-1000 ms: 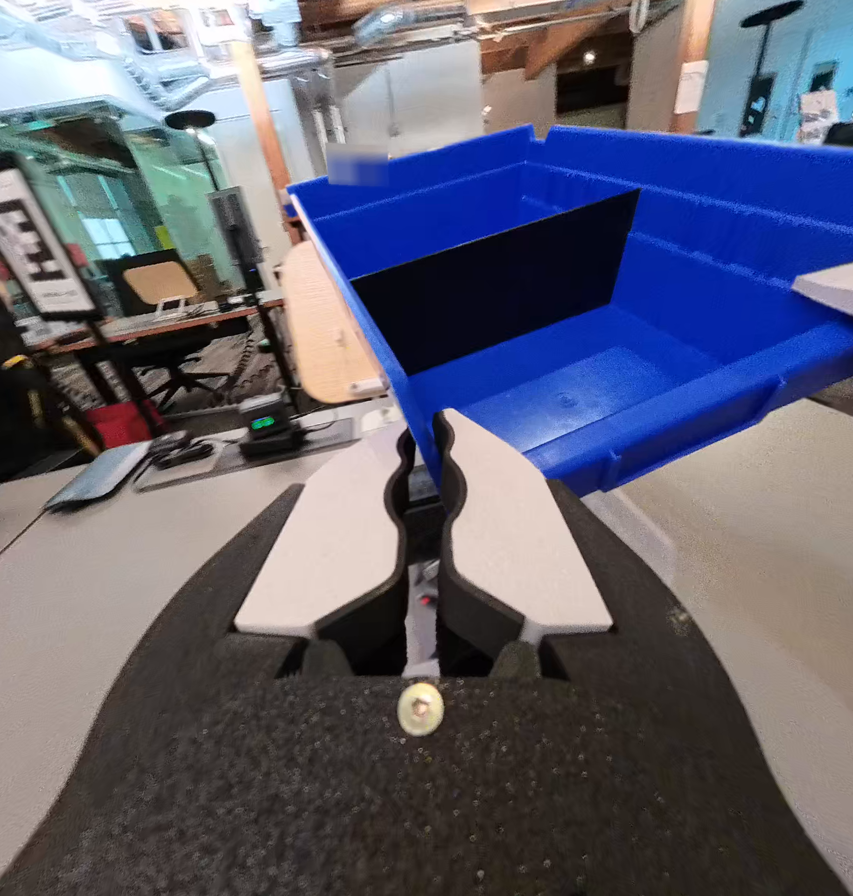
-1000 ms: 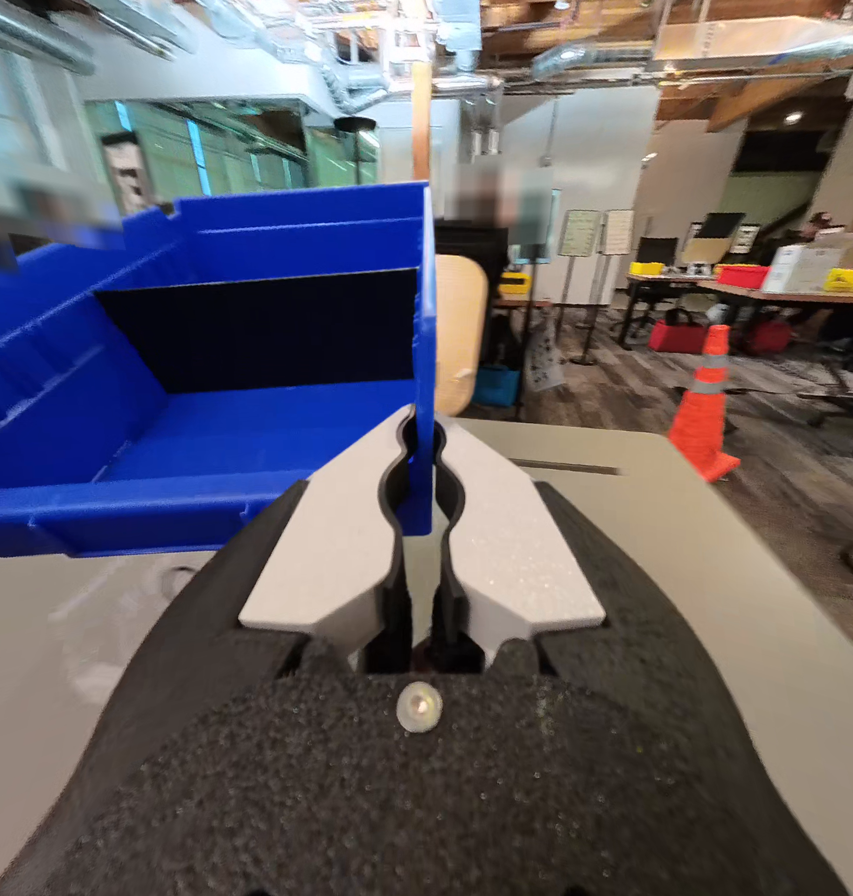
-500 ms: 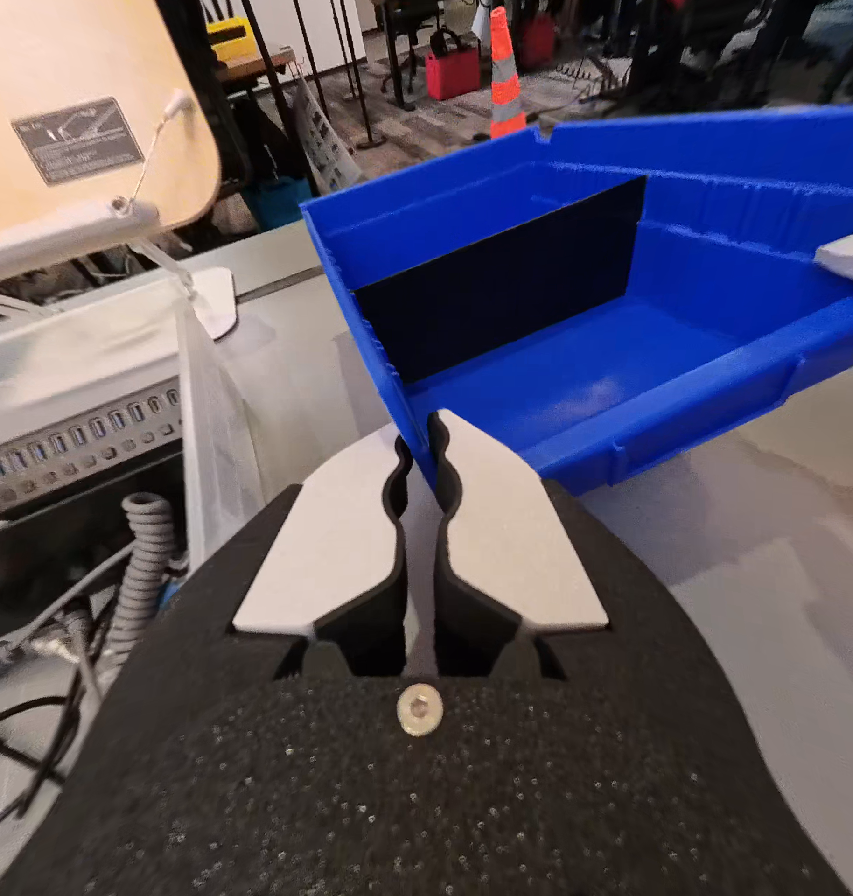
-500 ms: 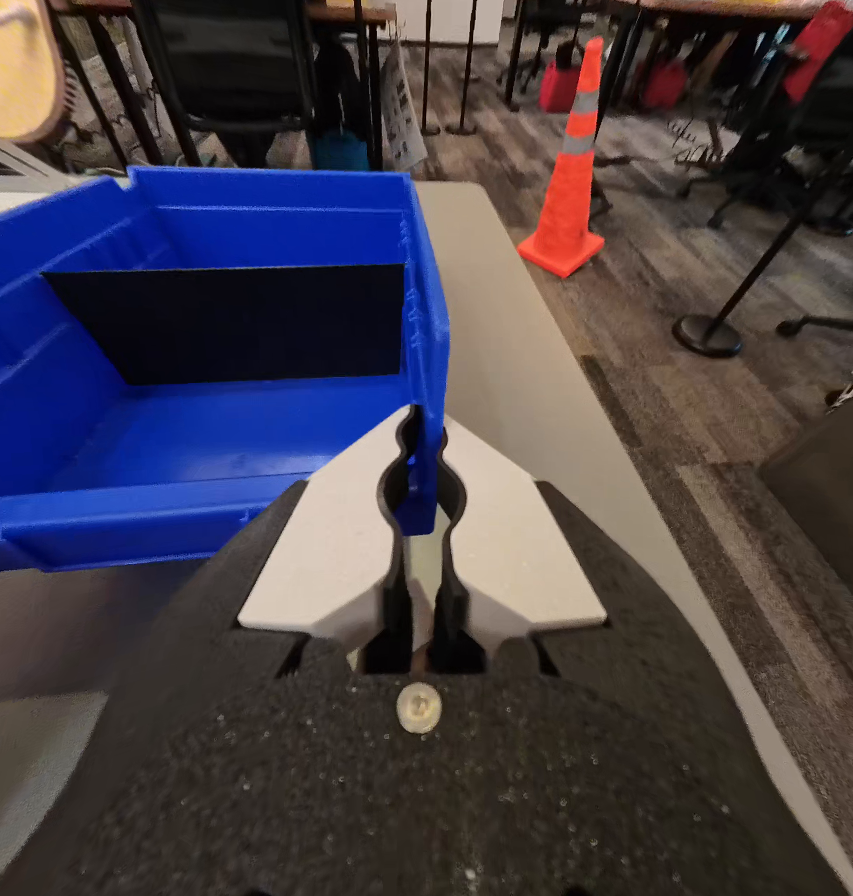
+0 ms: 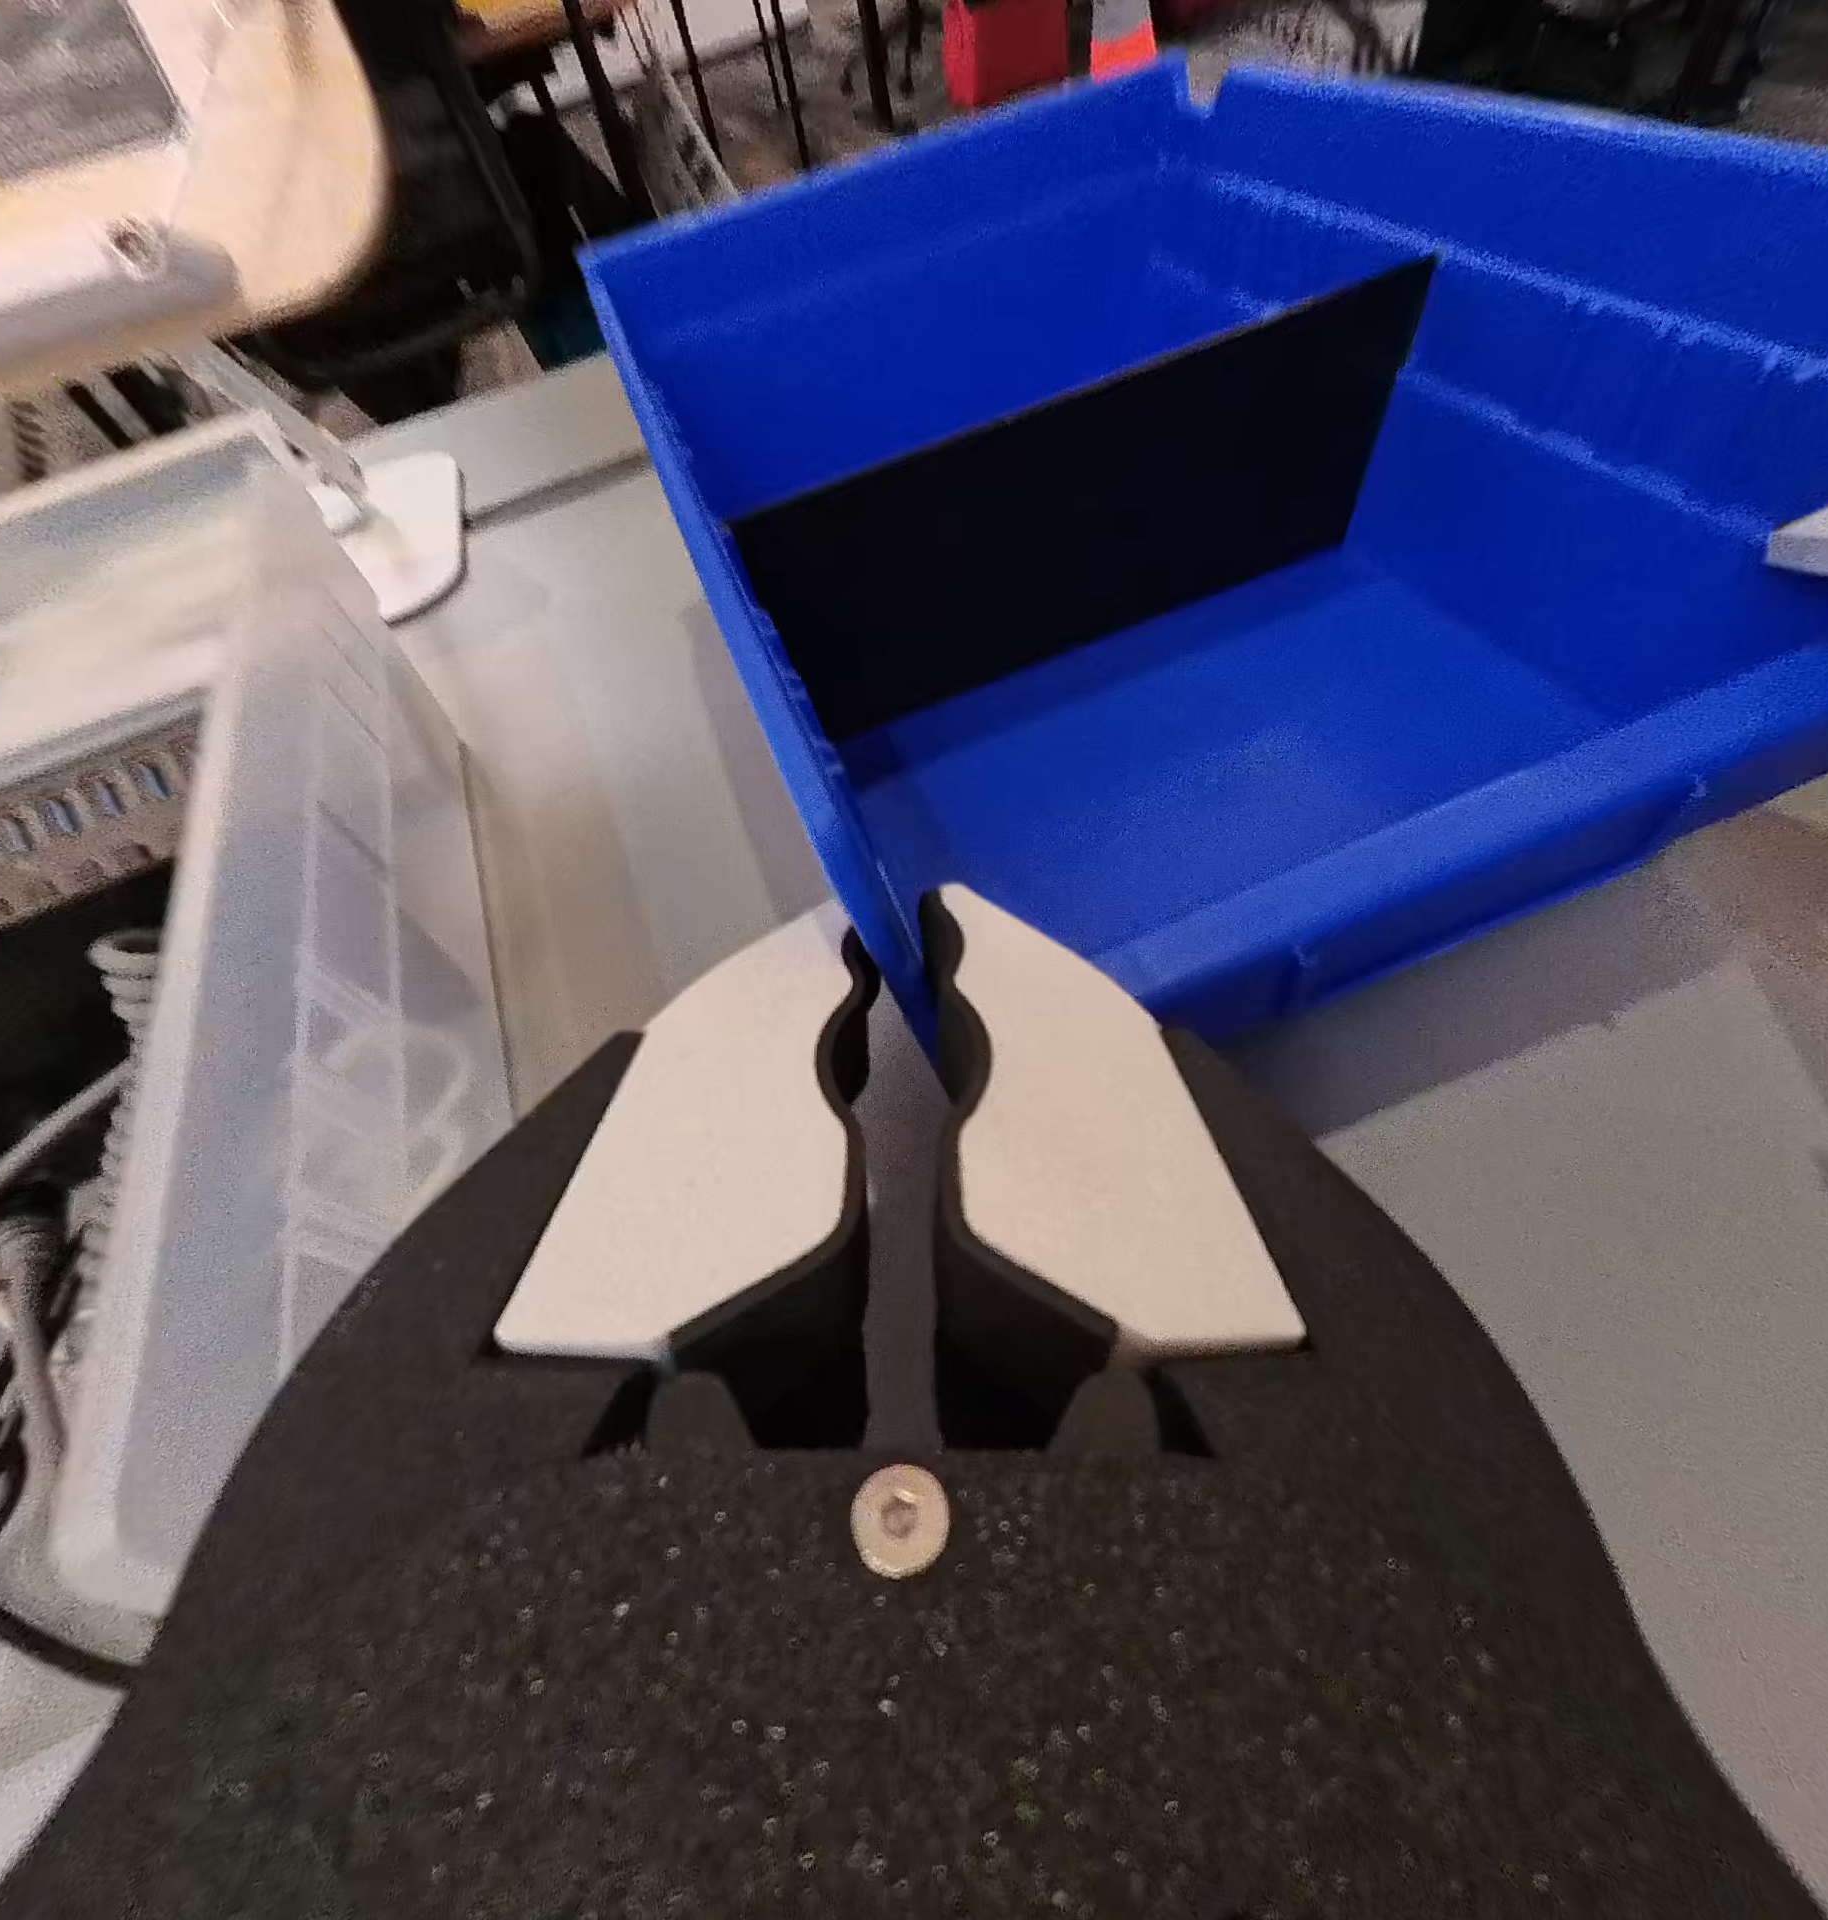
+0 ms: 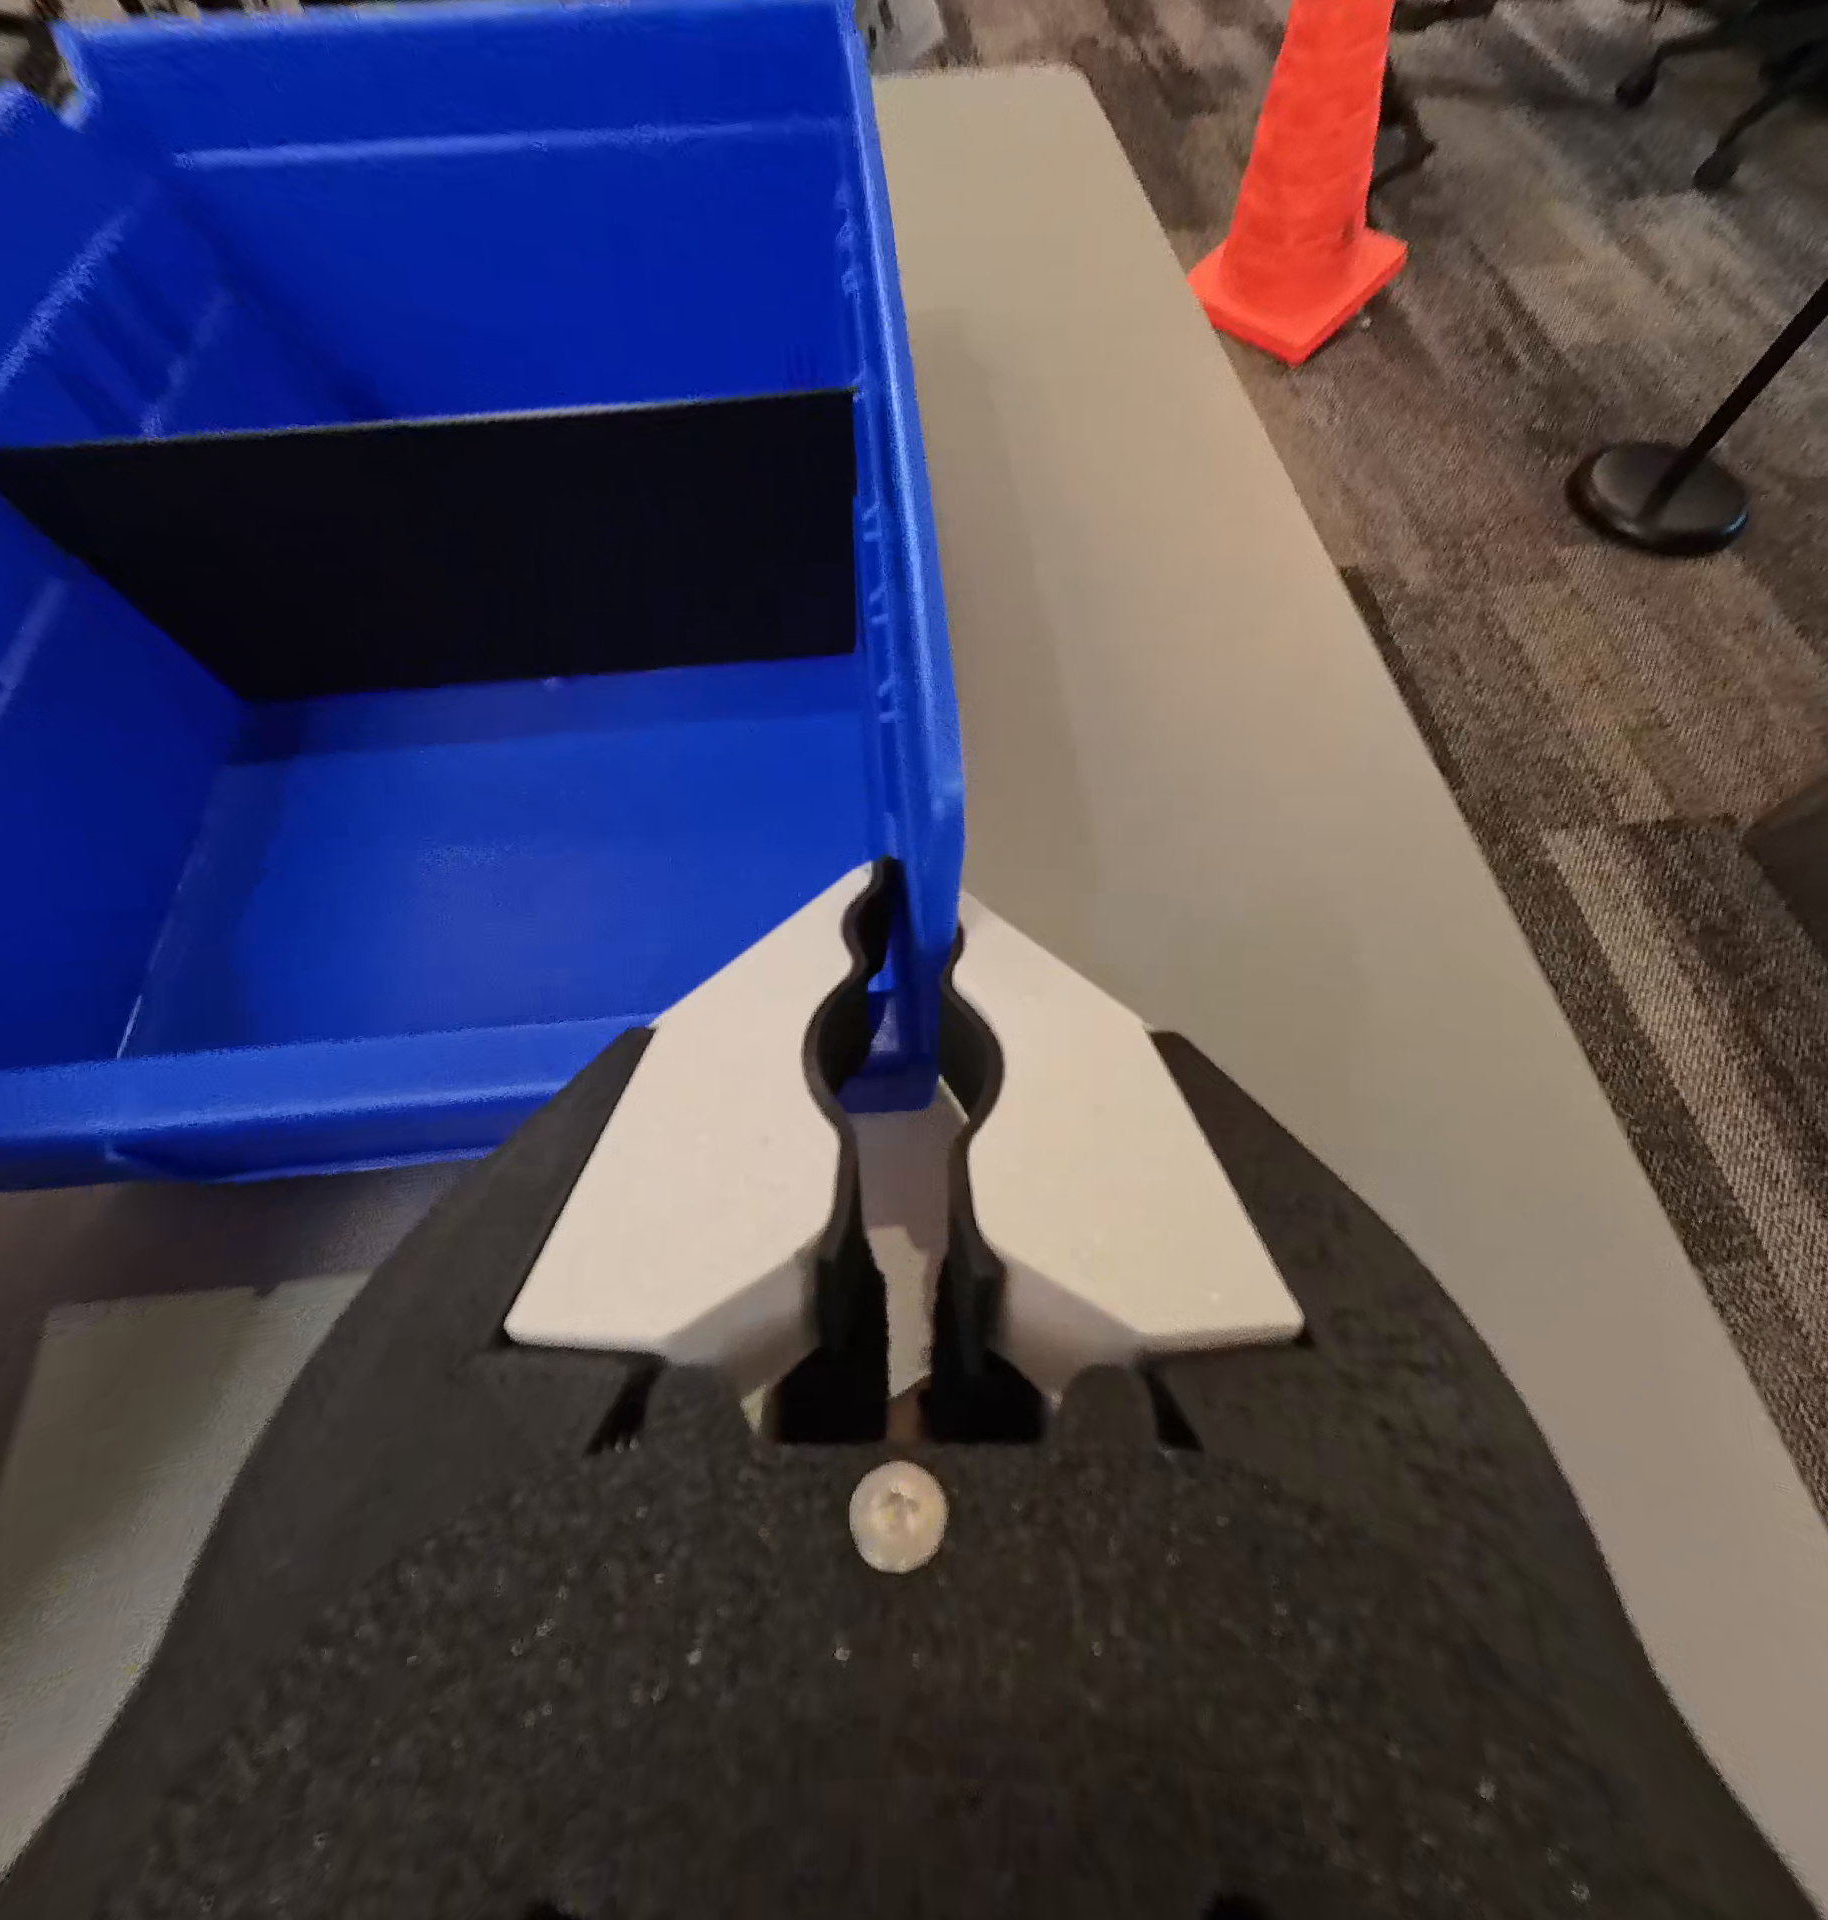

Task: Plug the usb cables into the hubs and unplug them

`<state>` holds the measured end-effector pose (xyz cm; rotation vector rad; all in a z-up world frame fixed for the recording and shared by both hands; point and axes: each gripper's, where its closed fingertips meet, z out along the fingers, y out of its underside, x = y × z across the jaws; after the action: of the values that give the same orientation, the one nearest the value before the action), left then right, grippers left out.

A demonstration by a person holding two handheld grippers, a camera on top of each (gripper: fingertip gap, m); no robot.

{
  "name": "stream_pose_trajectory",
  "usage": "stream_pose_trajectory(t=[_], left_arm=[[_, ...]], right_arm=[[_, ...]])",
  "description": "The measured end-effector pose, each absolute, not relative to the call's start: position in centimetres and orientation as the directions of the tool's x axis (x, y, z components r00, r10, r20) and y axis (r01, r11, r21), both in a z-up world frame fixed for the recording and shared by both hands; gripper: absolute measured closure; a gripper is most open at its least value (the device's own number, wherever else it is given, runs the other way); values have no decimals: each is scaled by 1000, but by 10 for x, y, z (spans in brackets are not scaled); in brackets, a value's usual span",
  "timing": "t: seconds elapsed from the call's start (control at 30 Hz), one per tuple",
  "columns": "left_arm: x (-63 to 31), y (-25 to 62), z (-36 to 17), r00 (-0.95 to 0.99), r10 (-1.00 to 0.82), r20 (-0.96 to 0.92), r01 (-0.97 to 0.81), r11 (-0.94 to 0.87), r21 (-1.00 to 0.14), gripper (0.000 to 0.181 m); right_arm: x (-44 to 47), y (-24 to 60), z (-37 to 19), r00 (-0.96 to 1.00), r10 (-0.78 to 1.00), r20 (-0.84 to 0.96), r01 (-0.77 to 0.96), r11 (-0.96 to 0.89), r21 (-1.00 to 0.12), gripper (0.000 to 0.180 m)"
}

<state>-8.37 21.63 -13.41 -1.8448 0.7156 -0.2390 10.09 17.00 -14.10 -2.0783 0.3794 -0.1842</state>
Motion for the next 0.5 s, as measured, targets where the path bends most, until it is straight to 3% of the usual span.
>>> stream_pose_trajectory(t=[0.23, 0.5], left_arm=[[-85, 189, -126, 752, -648, -123, -405, -307, -861, 152], [-176, 143, -16, 707, -698, -111, -278, -131, -952, 151]], right_arm=[[99, 168, -141, 935, -346, -76, -238, -453, -859, 175], [93, 168, -140, 938, -334, -95, -246, -448, -859, 177]])
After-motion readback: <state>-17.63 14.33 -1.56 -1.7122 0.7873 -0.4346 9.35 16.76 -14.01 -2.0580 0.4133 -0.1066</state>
